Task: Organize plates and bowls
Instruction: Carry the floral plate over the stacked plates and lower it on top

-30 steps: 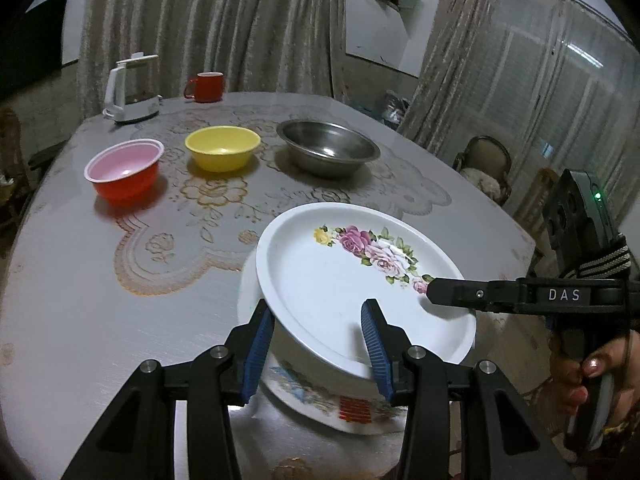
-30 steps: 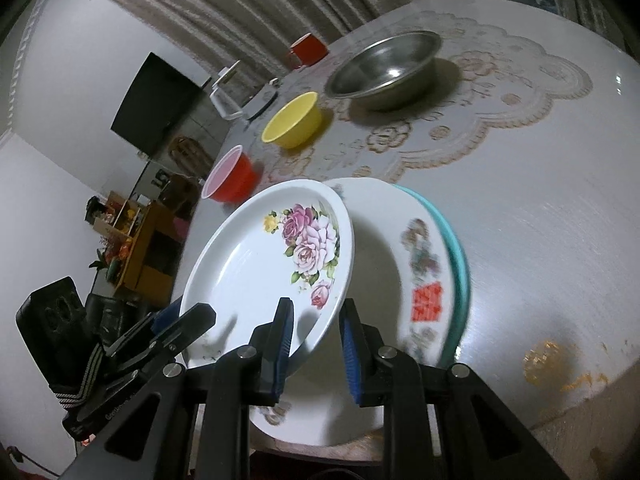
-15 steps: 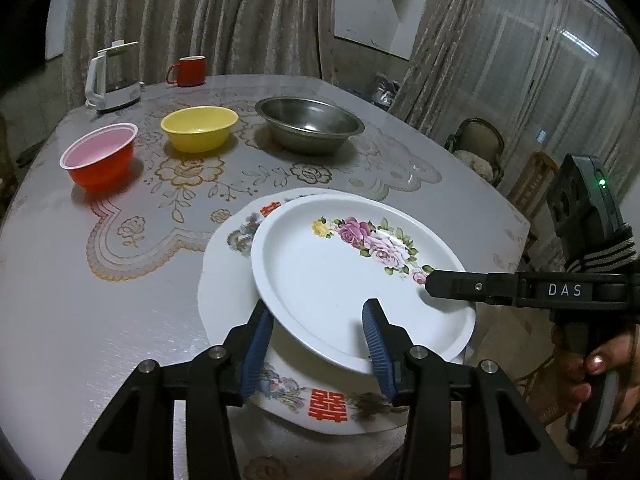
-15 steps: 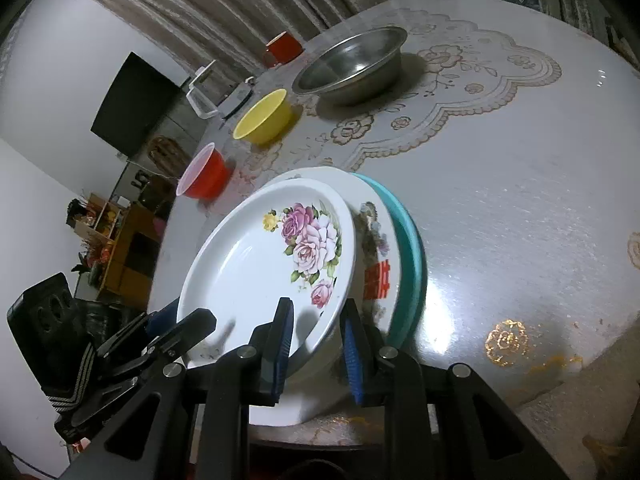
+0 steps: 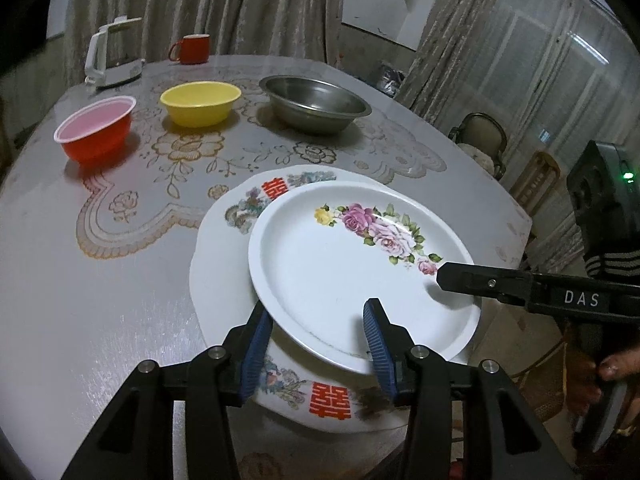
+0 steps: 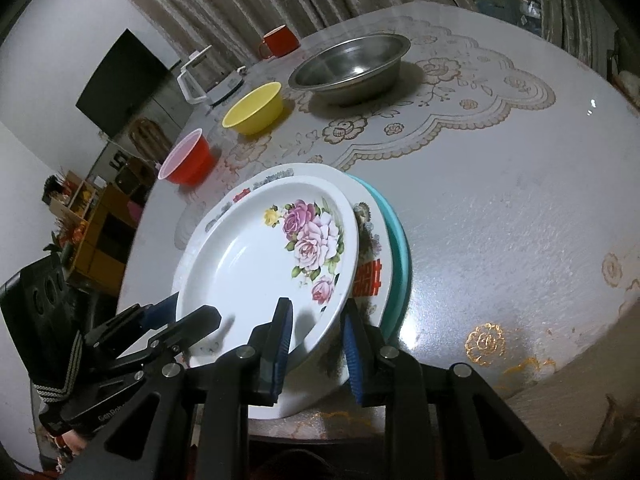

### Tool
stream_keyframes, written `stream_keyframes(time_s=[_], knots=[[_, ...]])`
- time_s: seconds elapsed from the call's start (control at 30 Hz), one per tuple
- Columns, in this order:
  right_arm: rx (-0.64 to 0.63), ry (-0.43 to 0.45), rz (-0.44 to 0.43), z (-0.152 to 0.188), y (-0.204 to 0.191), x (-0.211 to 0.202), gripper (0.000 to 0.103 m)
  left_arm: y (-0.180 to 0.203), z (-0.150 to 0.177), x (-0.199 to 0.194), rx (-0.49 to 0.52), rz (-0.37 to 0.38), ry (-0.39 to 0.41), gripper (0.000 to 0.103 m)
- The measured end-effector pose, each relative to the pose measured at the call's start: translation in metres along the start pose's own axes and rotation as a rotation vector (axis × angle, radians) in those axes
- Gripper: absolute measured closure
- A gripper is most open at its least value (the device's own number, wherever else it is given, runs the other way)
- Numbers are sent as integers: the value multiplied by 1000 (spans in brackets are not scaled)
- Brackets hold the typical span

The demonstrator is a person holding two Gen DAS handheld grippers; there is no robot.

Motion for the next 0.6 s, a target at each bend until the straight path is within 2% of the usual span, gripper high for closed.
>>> stream_keyframes(time_s=[0.17, 0.6], knots=[[-4, -13, 8, -2, -5, 3, 69, 2, 1, -3, 7, -2, 6, 51], [22, -28, 3, -3, -5, 4, 69, 1, 3, -11, -9, 8, -11, 49]])
Point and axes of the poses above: each gripper's, at about its wrist camera, not at the fingertips, and x roughly the way its jaws point, y to its right, z to its underside, the point moved 1 cm from there along x, roughly the way its jaws point, and after that the axes turned 1 degree about y, right-handed, at the moved point
